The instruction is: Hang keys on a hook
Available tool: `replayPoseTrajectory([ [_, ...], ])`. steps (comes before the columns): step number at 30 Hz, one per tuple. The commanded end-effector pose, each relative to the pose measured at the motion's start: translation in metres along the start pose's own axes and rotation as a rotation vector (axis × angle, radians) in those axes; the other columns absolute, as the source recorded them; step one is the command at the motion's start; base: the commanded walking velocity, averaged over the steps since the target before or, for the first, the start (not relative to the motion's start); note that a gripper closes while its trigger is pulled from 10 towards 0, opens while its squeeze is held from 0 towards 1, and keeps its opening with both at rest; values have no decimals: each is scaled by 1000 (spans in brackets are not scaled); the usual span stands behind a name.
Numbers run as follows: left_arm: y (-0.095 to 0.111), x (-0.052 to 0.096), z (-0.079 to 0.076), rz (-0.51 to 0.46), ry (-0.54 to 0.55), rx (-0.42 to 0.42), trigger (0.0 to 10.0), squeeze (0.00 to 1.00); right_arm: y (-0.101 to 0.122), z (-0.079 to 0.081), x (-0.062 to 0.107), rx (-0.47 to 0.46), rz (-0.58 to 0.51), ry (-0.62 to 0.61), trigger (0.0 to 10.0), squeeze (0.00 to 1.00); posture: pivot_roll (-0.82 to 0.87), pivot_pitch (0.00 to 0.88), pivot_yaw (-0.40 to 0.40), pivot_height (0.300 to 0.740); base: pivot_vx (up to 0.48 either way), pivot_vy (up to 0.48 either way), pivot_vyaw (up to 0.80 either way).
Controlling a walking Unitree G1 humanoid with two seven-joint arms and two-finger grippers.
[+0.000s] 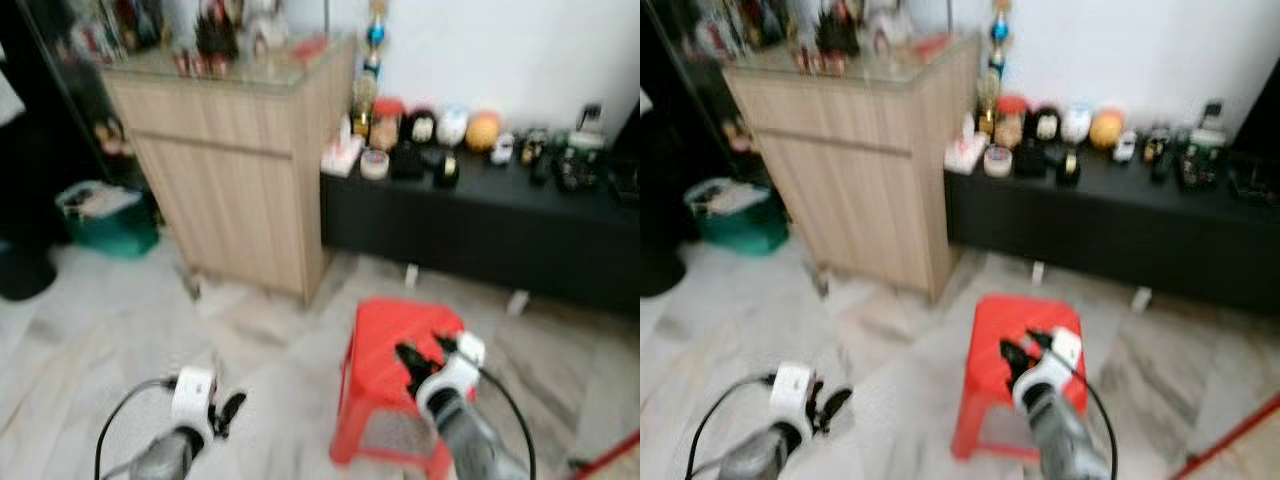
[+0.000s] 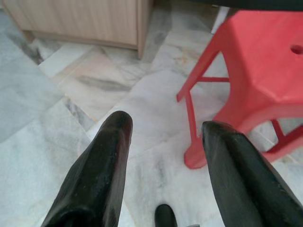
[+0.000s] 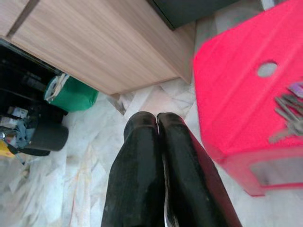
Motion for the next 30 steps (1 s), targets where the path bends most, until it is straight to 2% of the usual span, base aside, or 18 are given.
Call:
replayPoseTrajectory([
  [1,5,-1,-2,-22,-9,-1,10000,0,5,-1,1,2,-12,-8,10000,0,28,0,5,740,-292,0,0],
  [16,20,-3,-3,-69,-18,-46,10000,0,14,10,-1,16,-17,14,10000,0,30,0,-4,740,-289,0,0],
  [18,23,-4,-2,-75,-15,-63,10000,0,14,11,-1,18,-13,16,10000,0,30,0,-4,740,0,0,0],
  [19,27,-4,-2,-87,-15,-110,10000,0,11,11,-1,31,6,16,10000,0,30,0,-4,740,0,0,0],
  [20,30,-4,-3,-97,-17,-118,10000,0,11,12,-2,37,11,16,10000,0,30,0,-4,740,0,0,0],
  [26,52,-7,-5,-165,-32,-142,10000,0,13,19,-3,56,23,35,10000,0,33,0,-10,740,0,0,0],
  [30,52,-7,-5,-165,-32,-142,10000,0,13,19,-3,56,23,35,10000,0,33,0,-10,740,0,0,0],
])
Point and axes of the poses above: a point about 5 cm out from each wrist's last joint towards the gripper, its own x axis pointing back from the gripper into the wrist, its own y axis along the axis of the wrist's last joint, z = x × y, the point moved 6 cm from there along -x, pointing out of the wrist towards the gripper, and after that the axes turned 8 degrees about -x, right-handed, at the moved point
